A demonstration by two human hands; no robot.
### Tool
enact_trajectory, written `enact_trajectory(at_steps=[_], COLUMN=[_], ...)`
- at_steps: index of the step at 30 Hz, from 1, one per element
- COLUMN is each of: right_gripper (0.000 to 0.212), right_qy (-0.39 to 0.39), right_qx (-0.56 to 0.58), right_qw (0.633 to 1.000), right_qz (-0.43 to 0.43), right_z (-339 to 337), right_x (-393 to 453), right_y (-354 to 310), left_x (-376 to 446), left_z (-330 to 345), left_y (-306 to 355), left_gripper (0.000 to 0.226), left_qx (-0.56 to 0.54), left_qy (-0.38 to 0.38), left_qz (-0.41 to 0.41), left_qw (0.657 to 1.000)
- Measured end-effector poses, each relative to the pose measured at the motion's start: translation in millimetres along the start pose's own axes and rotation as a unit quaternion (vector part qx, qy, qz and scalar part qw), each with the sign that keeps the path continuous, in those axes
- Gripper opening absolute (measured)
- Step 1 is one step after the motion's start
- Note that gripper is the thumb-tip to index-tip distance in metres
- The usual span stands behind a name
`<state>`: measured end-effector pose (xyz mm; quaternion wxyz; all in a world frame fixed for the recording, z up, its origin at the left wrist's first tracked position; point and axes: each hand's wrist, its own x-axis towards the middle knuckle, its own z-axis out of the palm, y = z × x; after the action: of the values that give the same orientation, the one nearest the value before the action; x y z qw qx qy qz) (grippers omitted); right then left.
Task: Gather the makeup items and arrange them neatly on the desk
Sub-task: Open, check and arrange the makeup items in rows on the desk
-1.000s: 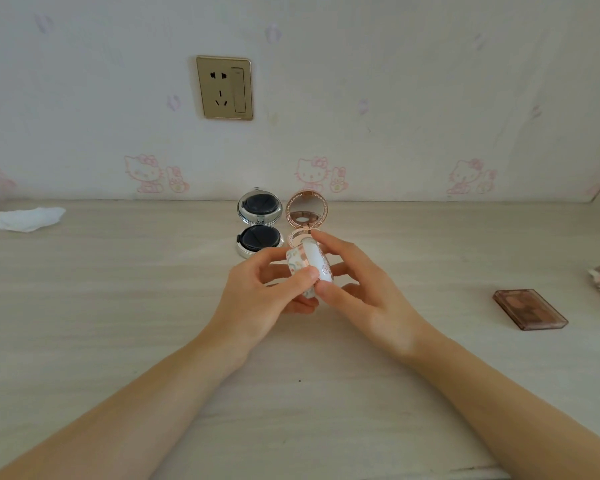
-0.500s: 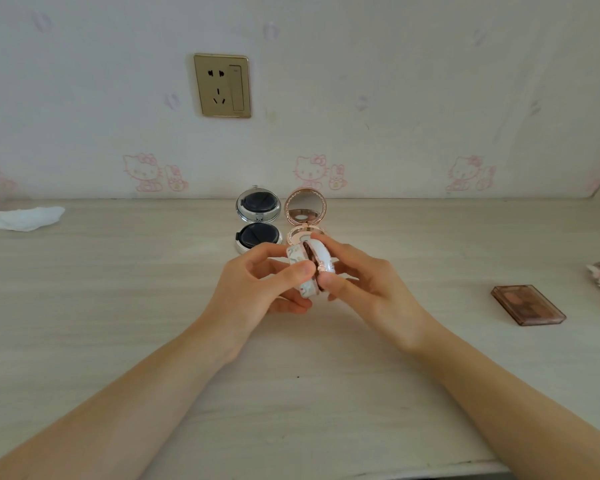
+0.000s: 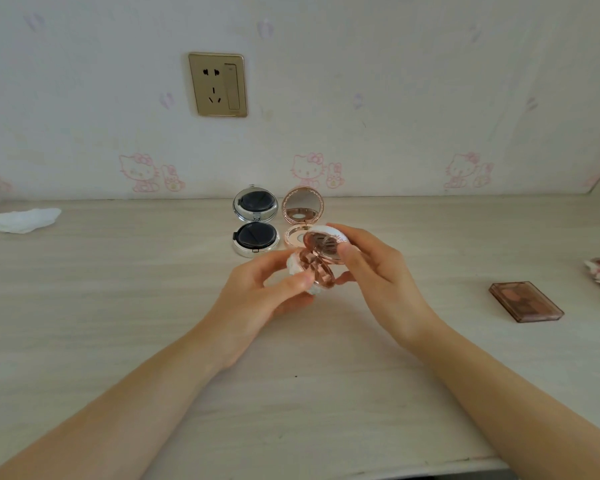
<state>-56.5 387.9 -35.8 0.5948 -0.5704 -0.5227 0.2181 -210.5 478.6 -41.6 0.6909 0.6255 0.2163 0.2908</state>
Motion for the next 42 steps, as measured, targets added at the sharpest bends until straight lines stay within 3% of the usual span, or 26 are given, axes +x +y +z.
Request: enact_trajectory(at_steps=[2,7,16,24,31,36,42], right_gripper=[0.025,0.022,0.021,0.018,0.029,0.023,0.023], right_qy=[0.015,0.035,0.065,0.074,0.068,0.084,0.082], right_qx=[-0.006,-0.029,-0.051,-0.087,-0.121,-0.244,-0.247], right_qw=[1.000,0.999,0.994,0.990,0.987,0.965,0.963], right_qz=[0.002,0.012,0.076,0.078,0.082,0.037,0.074], right_z=[0.6,-0.3,-3.9,-5.4,-5.9,-6.6,-8.3], right_x=[0.7,3.4,8.6,10.8,13.3,15.2,15.5], right_y=[1.9,4.0,14.9,16.5,23.0,21.8,20.3], left_x=[0.0,0.4,-4.1,-3.3,-3.4,-1.1,0.3], left_z=[0.0,1.0,1.9,2.0,-0.2,1.0,-0.1], left_y=[-2.4,-9.3,-11.5,-12.4,-14.8,-15.4,-18.3], left_gripper=[0.041,0.050,0.045,0.043,0.037,0.045,0.046], left_qx=[0.108,0.252,0.404,0.433,0.429,0.404,0.405], left_qy=[0.025,0.058,0.036,0.029,0.039,0.043,0.042], left_qz=[0.029,0.082,0.131,0.123,0.116,0.113,0.104], left_qw=[0.993,0.963,0.905,0.893,0.895,0.906,0.907])
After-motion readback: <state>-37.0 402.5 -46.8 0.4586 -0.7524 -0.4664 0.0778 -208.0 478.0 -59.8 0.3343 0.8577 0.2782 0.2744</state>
